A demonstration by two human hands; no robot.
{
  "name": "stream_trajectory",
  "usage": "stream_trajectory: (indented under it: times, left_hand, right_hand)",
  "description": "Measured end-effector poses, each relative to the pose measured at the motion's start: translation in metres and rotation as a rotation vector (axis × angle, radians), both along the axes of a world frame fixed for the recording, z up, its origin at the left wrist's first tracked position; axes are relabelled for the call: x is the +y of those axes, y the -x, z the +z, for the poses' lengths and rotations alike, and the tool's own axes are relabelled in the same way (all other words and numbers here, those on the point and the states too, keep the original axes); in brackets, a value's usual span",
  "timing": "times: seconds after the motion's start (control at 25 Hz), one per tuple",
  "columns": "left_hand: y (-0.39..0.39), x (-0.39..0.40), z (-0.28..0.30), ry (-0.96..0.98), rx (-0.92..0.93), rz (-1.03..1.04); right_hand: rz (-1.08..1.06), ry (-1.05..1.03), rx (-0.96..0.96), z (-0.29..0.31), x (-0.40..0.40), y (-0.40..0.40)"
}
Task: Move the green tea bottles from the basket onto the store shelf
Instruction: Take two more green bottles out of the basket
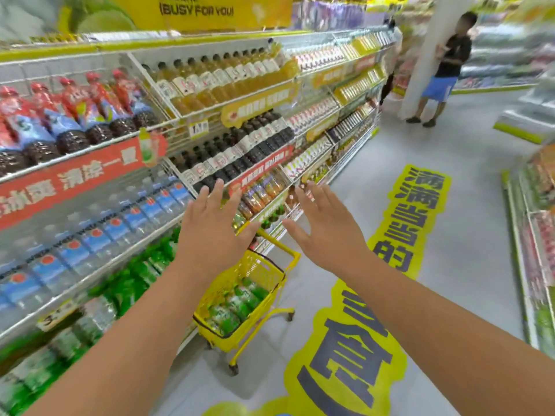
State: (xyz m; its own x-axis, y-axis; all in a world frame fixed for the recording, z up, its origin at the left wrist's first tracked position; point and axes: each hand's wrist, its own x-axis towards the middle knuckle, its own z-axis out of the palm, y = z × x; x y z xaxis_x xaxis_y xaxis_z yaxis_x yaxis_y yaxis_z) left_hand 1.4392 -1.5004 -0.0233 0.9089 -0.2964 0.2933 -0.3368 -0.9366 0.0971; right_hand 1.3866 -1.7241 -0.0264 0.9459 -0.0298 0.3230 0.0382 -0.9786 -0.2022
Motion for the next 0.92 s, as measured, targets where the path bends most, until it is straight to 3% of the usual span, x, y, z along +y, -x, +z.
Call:
stream_trajectory:
  times: [0.4,0.68,0.92]
  left_hand:
    - [-0.137,-0.111,-0.008,0.021,0.01,-0.035]
    - [-0.203,-0.191,-0.019,0.064,0.053,0.172]
    - [-0.222,-0.195,-0.016,0.051,0.072,0.367]
  right_hand:
    - [-0.019,-0.035,0.063,0.002,-0.108,-0.141]
    - [0.19,-0.054,0.067,-0.002,-0.194,-0.251]
    - [0.379,0.009,0.139,0.001,-0.19,-0.318]
